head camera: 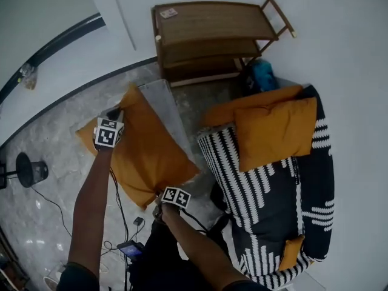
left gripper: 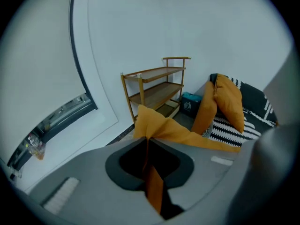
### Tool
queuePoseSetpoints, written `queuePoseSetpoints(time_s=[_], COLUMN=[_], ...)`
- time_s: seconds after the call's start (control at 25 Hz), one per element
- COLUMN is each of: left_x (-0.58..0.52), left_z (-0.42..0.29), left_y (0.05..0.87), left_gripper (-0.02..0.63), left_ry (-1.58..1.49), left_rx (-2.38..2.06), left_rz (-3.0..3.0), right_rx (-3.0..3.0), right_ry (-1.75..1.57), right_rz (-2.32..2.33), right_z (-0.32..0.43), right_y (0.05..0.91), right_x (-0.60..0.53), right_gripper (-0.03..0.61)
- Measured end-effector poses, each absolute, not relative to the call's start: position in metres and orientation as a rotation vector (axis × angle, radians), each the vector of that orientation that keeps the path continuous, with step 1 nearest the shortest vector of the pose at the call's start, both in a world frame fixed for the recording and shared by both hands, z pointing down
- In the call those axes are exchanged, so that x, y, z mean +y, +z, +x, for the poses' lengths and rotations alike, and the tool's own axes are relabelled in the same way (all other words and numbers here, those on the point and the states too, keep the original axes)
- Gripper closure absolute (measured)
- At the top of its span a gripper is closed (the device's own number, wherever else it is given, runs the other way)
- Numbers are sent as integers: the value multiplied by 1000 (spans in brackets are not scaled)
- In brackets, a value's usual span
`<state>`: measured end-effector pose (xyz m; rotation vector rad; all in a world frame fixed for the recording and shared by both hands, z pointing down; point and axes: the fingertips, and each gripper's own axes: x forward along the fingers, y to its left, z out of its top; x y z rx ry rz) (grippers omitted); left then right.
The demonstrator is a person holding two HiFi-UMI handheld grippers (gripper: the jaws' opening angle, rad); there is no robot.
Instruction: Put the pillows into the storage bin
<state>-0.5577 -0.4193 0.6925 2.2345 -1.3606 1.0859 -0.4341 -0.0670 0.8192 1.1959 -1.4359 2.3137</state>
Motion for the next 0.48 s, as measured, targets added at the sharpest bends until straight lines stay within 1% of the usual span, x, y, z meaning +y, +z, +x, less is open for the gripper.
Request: queuePoseSetpoints(time_s=[0.28,0.48], left_x=[-445,-455], left_z=[-536,-528], left_y=[732,746], left_gripper=[595,592], left_ry=[1167,1192], left_rx=[-1252,-1232], left_rz=[2221,2214], right_rx=[-1323,-1276], right_ry=[2395,2412], right_rz=[1063,999], right_z=[-467,-477], right_y=[841,851], right_x=[-71,-74], right_gripper=[560,558])
